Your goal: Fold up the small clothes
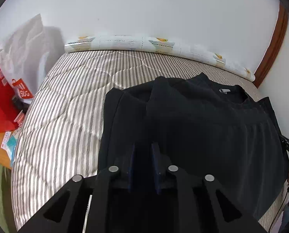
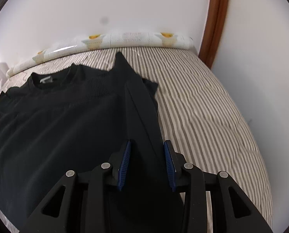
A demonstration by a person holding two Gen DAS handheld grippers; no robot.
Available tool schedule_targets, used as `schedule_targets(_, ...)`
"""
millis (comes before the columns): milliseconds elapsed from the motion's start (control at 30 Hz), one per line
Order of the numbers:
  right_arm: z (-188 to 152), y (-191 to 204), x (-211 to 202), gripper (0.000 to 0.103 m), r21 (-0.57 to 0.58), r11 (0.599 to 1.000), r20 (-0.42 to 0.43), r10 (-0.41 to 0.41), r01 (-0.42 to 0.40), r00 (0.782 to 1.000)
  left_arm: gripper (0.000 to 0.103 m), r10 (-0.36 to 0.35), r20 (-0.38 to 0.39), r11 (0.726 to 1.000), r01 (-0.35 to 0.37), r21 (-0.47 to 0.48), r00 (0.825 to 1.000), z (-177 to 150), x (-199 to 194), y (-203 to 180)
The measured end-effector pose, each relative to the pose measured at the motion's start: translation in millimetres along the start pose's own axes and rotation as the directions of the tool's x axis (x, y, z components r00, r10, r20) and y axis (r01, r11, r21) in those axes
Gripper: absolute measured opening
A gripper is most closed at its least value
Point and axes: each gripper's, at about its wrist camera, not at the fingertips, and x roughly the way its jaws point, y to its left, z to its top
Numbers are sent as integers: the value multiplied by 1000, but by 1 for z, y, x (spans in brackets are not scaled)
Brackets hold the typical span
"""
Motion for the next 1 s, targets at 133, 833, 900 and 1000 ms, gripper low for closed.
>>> schedule_targets(133,-20,-3,-11,35,20,1000,8,-2,2,1000,26,13,9,1000,-13,-1,1000,-11,-9,1)
schedule_targets(833,-79,-3,-91,36,57,996,37,-64,62,997,45,37,14,999,-37,-18,999,-99,-63,27)
schedule_targets(900,-78,4,-102,36,49,997,56,-61,58,997,46,31,20,999,-30,-24,999,-108,-69,31)
schedule_targets(1000,-76,17,-116,40,44,998,84,-48,44,995,47,26,21,999,-26,-36,999,-118,-79,35)
